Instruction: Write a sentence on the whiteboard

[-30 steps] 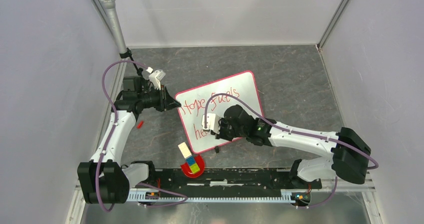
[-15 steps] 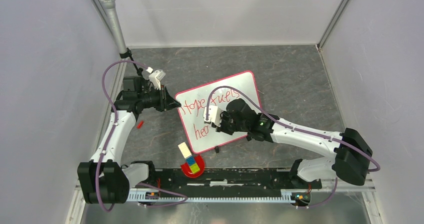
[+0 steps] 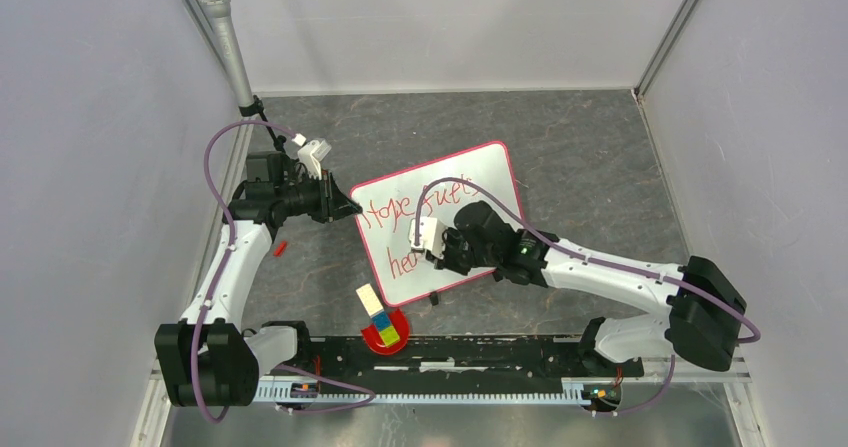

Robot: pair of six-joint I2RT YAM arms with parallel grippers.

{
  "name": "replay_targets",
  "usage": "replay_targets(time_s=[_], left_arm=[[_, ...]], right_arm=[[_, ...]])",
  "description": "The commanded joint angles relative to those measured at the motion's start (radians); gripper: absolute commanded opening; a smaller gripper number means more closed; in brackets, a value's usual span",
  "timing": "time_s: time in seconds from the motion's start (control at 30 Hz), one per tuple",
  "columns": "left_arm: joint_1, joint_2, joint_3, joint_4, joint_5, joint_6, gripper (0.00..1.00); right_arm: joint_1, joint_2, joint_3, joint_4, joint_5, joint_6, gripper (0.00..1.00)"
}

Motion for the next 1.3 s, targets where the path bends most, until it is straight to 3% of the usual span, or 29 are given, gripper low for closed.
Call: replay_targets(time_s=[0.0,0.73,1.27], left_arm=[[-0.009,-0.011,-0.014,-0.030,0.003,0.035,0.02],[-0.009,-0.004,-0.010,-0.030,0.011,0.032,0.02],[-0.010,-0.005,-0.017,-0.030,0.003,0.038,0.03]], right_arm=[[0.002,-0.028,-0.035,-0.008,-0.003,-0.014,0.00],[0.000,-0.038,0.074,-0.031,0.038,-0.047,0.00],[-0.031,-0.039,-0.009,-0.010,0.068,-0.066,0.00]])
